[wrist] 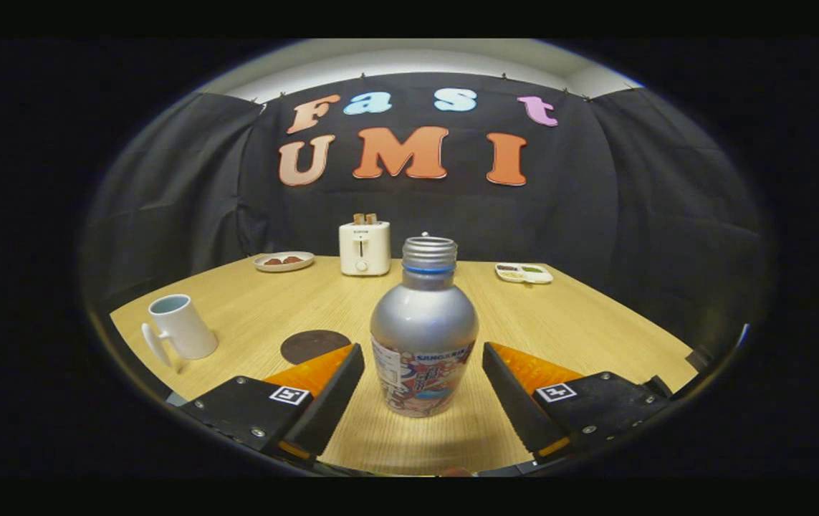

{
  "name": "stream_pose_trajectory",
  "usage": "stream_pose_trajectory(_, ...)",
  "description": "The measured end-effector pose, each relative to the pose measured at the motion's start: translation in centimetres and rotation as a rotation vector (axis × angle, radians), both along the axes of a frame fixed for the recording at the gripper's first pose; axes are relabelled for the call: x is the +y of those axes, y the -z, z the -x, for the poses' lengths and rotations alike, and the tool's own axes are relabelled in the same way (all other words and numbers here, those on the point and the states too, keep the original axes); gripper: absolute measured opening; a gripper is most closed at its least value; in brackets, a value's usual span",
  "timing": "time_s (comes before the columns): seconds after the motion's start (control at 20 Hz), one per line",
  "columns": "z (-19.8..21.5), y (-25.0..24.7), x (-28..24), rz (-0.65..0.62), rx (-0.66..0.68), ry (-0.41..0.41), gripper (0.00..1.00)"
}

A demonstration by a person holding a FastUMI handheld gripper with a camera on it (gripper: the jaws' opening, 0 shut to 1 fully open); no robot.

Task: Take the bottle from table, then pour the juice into the cup, finally place the bottle on the coaster

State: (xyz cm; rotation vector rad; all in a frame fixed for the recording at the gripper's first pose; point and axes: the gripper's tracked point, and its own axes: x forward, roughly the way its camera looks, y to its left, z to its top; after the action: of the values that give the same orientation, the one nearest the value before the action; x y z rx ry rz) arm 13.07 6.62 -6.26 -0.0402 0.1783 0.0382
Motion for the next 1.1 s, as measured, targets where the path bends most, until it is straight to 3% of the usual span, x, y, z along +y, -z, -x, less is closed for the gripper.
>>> stream_pose_trajectory(0.3,-0.5,1.5,0.0,-0.001,0.042,0.011,0.99)
stream_pose_trajectory(0.55,-0.4,1.9,0.3,0.003,0.062,0.018,0.8)
stream_pose_trajectory(1.1,0.4,-1.7,3.0,0.09,0.019,0.017,0.78)
